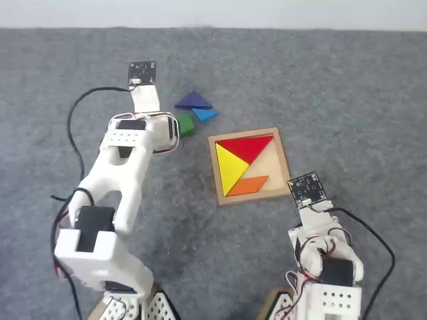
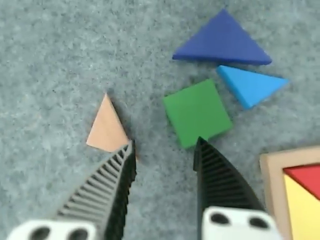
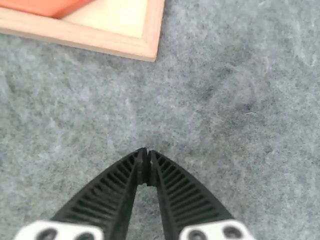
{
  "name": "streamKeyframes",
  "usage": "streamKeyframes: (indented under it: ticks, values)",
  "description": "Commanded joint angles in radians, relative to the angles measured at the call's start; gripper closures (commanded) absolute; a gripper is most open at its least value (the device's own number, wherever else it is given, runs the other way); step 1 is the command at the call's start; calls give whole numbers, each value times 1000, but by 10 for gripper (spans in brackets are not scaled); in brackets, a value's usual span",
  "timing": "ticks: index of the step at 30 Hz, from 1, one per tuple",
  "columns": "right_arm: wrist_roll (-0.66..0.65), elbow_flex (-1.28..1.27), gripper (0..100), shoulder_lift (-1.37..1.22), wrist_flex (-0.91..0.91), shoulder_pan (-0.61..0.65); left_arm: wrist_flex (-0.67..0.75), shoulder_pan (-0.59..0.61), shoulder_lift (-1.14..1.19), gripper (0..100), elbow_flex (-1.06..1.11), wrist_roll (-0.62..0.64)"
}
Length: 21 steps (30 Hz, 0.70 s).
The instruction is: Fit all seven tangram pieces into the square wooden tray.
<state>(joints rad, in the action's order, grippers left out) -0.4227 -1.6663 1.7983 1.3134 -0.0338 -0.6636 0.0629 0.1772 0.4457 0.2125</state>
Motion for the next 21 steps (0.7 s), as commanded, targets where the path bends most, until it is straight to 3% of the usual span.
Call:
streamKeyframes:
  ticks: [1,11,21]
  values:
    - [-8,-17,991,15,2,4,20,-6,-55,819,-18,68]
    - [-8,-17,991,15,2,4,77,-8,-91,815,44,68]
    - [-8,-17,991,15,2,4,144,-120,-83,755,18,-18]
